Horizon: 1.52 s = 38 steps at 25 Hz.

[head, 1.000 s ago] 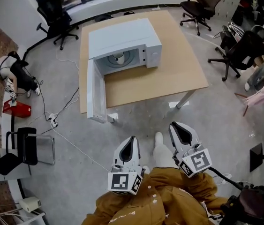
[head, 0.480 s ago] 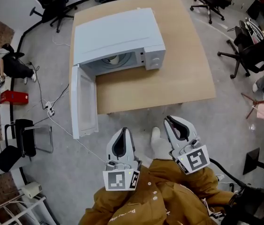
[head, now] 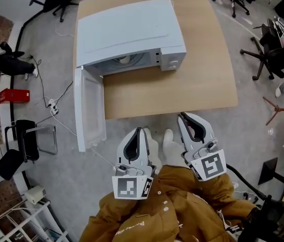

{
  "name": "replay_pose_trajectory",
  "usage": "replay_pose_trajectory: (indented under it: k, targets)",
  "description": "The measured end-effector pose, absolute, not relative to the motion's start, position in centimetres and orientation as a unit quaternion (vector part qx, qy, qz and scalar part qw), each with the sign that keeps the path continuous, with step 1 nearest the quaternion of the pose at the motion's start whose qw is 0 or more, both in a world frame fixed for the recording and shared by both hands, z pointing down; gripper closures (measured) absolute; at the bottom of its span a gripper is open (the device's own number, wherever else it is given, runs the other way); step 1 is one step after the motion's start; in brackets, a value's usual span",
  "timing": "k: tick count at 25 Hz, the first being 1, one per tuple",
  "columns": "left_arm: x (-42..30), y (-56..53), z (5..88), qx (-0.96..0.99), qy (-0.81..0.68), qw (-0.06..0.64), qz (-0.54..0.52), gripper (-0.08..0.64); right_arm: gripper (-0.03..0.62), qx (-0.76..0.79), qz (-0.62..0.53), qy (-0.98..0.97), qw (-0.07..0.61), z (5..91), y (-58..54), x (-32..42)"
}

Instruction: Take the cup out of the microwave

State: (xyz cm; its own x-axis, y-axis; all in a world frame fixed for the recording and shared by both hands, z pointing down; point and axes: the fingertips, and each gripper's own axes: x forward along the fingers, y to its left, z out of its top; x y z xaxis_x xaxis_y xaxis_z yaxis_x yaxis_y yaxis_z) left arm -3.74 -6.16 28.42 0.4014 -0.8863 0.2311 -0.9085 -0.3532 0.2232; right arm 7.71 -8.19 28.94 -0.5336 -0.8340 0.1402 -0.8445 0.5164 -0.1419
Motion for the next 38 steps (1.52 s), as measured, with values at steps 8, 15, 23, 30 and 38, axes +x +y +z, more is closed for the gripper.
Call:
replay_pose_trajectory:
  k: [8, 15, 23, 30, 38]
  targets:
    - [-5.4, -10.2, 30.9, 0.813, -0.565, 0.138, 0.041, 0.555, 0.569, 0.499, 0.077, -0.863, 0.022, 30.0, -11.3, 7.0]
    - [-6.5, -14.3, 36.6, 0.799, -0.577, 0.167, 0.029, 0.472, 0.569, 0.506, 0.075, -0.858, 0.052, 35.5, -14.3, 6.0]
    - [-7.8, -19.6, 42.4, 0.801, -0.577, 0.155, 0.029, 0.377, 0.569, 0.518, 0.069, -0.851, 0.046, 39.5, -17.2, 4.4]
    - [-9.3, -23.7, 47.1, 0.792, -0.593, 0.141, 0.037, 0.261, 0.569, 0.532, 0.076, -0.842, 0.047, 42.0, -17.9, 3.8]
    - [-11.3, -29.7, 50.1, 0.781, -0.611, 0.130, 0.025, 0.239, 0.569, 0.547, 0.076, -0.832, 0.044, 43.7, -19.0, 3.4]
